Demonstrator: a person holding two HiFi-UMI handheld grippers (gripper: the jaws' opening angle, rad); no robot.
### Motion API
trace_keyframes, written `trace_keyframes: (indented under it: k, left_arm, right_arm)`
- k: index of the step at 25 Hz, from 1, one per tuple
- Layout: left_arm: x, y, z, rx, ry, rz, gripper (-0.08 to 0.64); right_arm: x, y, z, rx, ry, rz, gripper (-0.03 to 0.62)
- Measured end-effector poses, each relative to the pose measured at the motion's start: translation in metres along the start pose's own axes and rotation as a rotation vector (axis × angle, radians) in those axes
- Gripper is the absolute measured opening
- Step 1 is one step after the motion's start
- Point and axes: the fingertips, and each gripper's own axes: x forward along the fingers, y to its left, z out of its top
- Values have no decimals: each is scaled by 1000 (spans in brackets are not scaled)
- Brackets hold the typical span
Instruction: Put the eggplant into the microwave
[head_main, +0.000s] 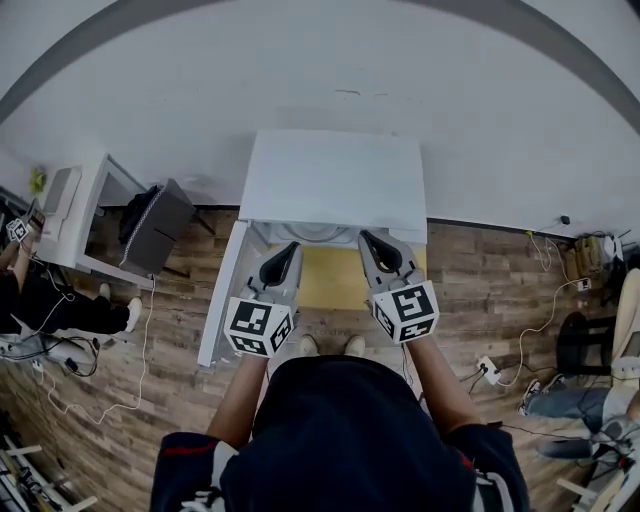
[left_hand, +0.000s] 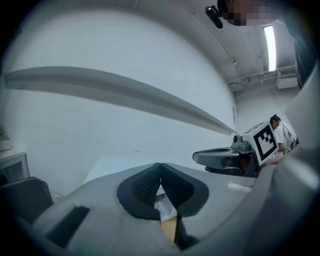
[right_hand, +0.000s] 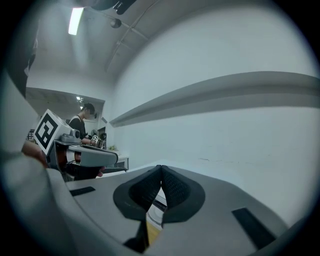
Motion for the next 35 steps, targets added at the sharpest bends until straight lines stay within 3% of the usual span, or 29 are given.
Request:
trace_keyframes:
  k: [5,18,35]
  left_arm:
    - [-4,2,21,95,-35,35,17]
    - [-7,1,37,44,-82,35,17]
    - [-6,1,40,38,-90,26,17]
  right_arm:
    - [-4,1,15,-8,-31,-1,12]
    - [-5,0,26,-30,-56,-12,11]
    - [0,2,29,-26,-66,-8,11]
